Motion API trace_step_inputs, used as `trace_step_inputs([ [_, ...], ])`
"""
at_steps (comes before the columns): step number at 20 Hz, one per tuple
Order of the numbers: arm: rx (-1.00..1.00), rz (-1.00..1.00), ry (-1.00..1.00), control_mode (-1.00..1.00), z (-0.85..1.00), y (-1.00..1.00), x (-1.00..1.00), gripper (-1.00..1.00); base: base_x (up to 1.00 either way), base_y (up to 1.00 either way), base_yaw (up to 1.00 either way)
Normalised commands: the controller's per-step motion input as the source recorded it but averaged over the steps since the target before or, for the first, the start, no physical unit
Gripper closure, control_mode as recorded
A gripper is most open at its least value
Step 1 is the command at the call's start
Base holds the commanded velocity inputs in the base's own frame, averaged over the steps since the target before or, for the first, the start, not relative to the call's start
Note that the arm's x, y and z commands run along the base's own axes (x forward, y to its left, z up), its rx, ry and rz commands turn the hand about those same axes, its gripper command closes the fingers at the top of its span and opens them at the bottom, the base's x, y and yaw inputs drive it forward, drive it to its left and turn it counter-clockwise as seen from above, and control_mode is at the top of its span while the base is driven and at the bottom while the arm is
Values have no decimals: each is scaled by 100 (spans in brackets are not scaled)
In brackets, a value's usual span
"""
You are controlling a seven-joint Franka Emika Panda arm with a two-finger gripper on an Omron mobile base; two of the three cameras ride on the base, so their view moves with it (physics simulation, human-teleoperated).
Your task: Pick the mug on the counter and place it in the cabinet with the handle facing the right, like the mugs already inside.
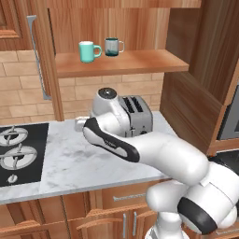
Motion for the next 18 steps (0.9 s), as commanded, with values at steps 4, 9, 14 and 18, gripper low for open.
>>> trace_step_inputs([
  [4, -11, 25, 0, -100, 41, -23, -51, 100, 0, 0, 0],
  [9, -6, 25, 0, -100, 52, -31, -45, 100, 0, 0, 0],
  [14, -4, 25, 0, -100, 44, -28, -36, 100, 0, 0, 0],
  [18, -5, 18, -1, -100, 43, -16, -30, 100, 0, 0, 0],
])
